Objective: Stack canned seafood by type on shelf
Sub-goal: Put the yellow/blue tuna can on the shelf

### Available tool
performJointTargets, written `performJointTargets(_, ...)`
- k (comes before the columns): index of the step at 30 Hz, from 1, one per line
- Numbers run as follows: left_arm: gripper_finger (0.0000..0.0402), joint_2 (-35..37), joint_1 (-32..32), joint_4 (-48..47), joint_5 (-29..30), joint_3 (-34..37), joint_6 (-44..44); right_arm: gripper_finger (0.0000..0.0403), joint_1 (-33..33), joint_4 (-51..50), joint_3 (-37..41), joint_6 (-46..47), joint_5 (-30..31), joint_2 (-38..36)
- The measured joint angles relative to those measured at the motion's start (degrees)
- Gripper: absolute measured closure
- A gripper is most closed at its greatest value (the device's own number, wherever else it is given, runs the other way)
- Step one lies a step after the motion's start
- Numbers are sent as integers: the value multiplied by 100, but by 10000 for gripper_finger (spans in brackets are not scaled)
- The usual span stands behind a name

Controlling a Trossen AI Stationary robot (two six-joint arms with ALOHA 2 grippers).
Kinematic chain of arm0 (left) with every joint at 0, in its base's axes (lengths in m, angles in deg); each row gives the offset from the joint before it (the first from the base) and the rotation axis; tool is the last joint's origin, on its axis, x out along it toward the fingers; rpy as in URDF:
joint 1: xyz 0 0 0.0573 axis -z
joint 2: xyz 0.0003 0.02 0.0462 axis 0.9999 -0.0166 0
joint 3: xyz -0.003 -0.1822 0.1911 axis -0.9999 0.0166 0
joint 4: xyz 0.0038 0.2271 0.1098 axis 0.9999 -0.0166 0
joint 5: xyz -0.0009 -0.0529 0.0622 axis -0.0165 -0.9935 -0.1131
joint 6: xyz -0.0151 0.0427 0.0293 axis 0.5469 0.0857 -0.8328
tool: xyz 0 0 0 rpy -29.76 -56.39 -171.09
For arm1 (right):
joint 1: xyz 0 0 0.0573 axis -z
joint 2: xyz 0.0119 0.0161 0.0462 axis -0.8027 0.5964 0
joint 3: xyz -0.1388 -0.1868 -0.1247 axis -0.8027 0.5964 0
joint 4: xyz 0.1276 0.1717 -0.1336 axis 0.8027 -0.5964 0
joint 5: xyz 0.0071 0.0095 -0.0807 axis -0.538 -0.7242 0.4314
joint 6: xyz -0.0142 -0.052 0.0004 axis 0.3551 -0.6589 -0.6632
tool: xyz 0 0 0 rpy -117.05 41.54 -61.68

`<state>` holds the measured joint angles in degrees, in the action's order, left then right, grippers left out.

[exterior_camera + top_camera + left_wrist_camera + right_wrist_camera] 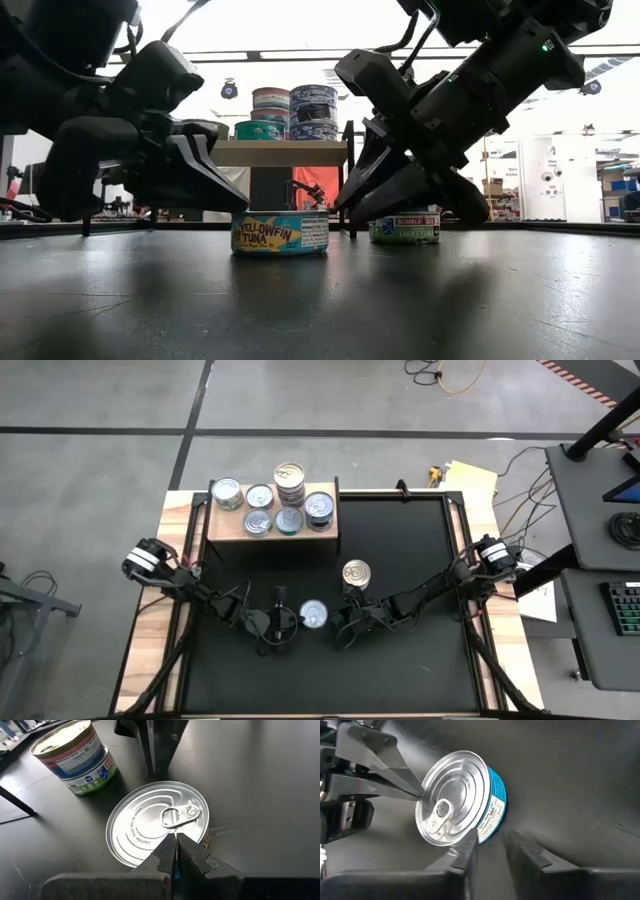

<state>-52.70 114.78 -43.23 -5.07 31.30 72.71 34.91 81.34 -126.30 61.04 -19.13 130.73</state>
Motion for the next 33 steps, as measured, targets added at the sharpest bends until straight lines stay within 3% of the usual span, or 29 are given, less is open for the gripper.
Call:
performJointTargets(10,401,-99,2,58,19,-12,179,202,0,-13,-1,229,2,0)
performJointTargets(15,401,-99,4,42,18,22,264,161,-13,31,-2,336,39,2)
performJointTargets(21,401,-101,11,73,7,47,330,137,-13,561,-66,209,55,217)
performJointTargets(33,401,-103,34,70,-180,103,612,124,52,548,-476,-52,66,573)
